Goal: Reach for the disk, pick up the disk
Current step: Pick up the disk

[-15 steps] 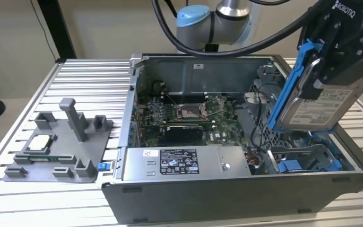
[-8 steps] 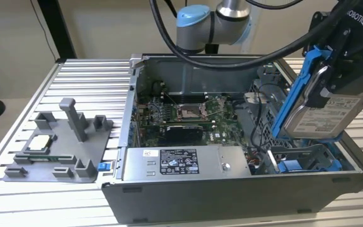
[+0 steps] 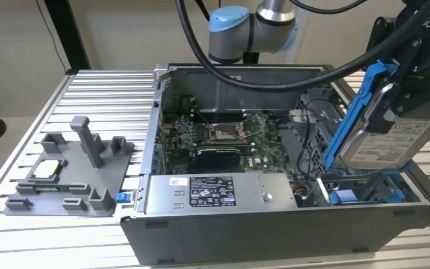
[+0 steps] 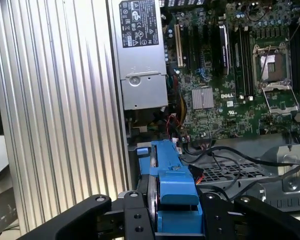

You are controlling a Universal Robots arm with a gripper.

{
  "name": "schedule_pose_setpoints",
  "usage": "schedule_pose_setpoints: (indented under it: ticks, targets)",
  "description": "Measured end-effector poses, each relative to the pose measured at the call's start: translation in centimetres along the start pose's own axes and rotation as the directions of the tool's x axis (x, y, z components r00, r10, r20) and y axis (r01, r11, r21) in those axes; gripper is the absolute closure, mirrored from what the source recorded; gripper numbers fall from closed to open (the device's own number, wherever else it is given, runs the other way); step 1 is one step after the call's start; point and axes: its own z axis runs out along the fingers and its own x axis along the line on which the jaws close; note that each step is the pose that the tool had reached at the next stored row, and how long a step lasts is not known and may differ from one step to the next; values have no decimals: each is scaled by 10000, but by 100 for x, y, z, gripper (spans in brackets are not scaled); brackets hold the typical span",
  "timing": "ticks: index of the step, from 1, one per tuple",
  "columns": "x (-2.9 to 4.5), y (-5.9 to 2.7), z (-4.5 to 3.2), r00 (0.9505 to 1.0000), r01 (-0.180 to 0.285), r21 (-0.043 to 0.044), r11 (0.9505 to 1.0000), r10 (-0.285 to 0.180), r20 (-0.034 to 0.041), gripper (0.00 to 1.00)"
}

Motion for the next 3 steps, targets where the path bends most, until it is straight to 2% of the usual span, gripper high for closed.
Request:
schedule_pose_setpoints:
  ticks: [3]
  targets:
    - [0, 0, 0, 10000, 0, 0, 10000, 0, 0, 100]
